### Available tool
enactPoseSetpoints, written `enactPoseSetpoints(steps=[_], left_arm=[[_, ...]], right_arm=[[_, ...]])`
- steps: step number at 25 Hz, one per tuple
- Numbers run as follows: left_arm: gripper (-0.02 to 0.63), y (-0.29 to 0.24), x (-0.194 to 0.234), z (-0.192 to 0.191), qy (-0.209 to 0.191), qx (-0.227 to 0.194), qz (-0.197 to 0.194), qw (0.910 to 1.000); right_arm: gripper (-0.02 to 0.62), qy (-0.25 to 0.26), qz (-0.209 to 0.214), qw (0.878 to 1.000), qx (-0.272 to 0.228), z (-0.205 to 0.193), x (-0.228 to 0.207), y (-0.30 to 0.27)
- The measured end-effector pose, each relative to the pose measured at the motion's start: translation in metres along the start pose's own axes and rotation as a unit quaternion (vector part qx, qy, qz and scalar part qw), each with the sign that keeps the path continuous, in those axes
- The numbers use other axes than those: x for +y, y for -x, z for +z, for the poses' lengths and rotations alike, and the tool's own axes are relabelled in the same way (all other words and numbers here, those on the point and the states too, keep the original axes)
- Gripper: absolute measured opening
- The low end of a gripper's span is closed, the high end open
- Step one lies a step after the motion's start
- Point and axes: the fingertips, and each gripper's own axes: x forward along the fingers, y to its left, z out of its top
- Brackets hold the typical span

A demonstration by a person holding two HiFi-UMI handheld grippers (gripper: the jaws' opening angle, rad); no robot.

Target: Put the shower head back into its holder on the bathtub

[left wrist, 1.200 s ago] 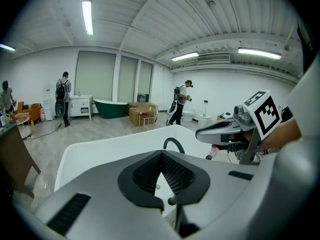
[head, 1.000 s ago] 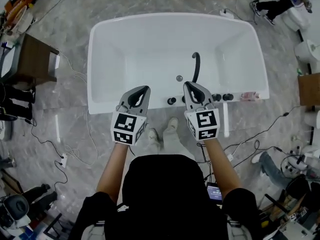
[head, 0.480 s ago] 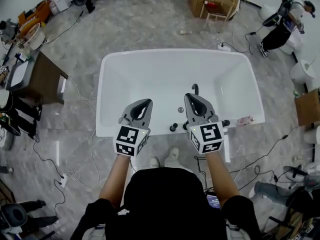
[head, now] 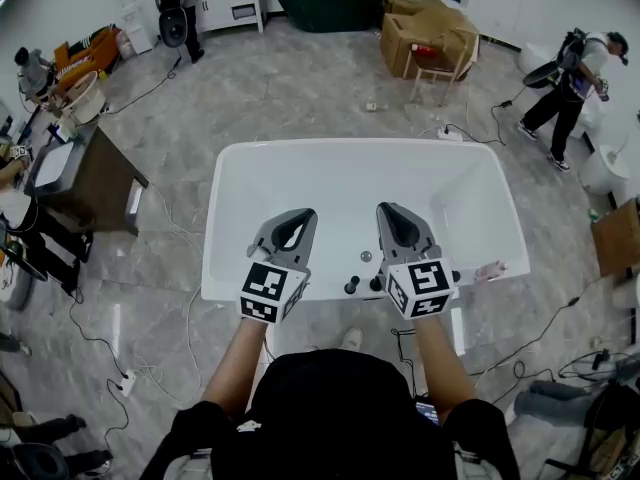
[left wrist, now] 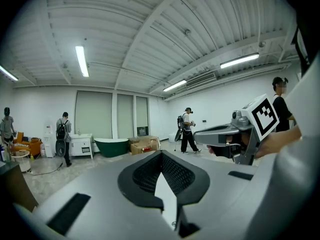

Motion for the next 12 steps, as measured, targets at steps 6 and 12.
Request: enactPoseSetpoints(steps=[6,12], left_arm=[[0.014,0.003,0.004,0.013,-0.02,-0.025,0.006,0.9995],[0.014,0.006,0.005,0.023,-0.024,-0.035,0.012,0.999]], right_arm=[[0.023,0.006,0.003,1.0,-0.018,0.014,0.002,0.0],[0.023,0.01,0.008,0.999,-0.029,0.024,0.005,0.002]])
